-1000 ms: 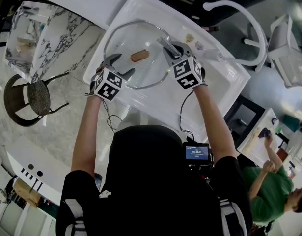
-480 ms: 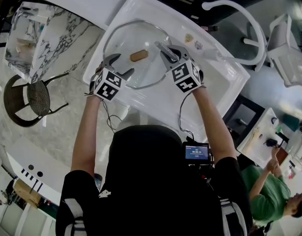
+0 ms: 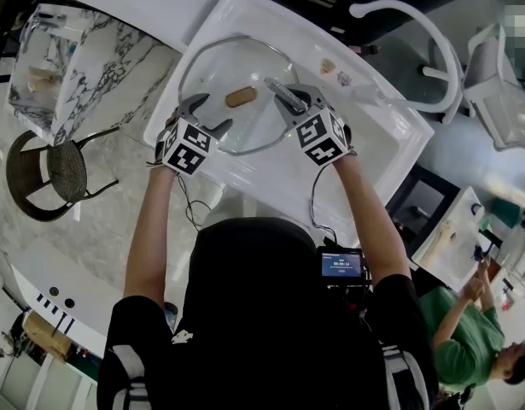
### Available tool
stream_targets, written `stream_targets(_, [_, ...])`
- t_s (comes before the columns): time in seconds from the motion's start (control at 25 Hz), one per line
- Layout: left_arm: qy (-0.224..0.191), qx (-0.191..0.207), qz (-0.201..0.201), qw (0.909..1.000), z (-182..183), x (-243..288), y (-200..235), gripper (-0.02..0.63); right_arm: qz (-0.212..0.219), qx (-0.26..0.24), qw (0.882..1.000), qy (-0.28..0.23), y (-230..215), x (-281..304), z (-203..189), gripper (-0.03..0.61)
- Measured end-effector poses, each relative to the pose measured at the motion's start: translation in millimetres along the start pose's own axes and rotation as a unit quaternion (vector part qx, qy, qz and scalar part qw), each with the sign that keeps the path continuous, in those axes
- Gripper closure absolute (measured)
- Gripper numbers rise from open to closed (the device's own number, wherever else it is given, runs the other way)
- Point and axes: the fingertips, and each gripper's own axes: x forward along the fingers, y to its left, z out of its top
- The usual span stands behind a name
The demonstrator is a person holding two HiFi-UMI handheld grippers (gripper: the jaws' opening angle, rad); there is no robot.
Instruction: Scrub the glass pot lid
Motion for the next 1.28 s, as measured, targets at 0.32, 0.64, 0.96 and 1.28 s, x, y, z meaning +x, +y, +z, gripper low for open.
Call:
stream_targets(0.32, [0.001,0.001,0.0,1.0,0,0,-1,0.318,0.019,0.003,1.0,-0.004,14,-4,-2,0.512])
stream_targets(0.64, [0.001,0.001,0.0,1.0,0,0,0,0.318,0.03,0.01,0.999,-0.008,26,-7,-2,0.513])
stream_targets(0.96, [-0.001,0.001,0.001,1.0,0,0,-1,0.316,0.036,0.014,0.999,-0.008,35,-9,-3,0.513])
stream_targets(1.28, [-0.003,0.001,0.002,1.0,0,-1,-1,0.317,0.043,0.023,0.999,-0.008,46,-9,-2,0.512])
